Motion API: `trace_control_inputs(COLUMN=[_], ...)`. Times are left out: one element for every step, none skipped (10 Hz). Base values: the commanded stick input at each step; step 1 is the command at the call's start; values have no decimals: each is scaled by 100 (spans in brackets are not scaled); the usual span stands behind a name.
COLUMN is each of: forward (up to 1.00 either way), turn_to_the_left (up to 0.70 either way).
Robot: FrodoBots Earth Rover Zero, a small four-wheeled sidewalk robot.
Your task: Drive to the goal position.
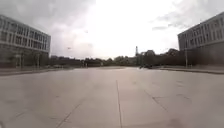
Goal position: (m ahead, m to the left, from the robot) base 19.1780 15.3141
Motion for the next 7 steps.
trace_control_inputs(forward=[70,70,70,70,70,70,70], turn_to_the_left=[0,0,0,0,2,5,15])
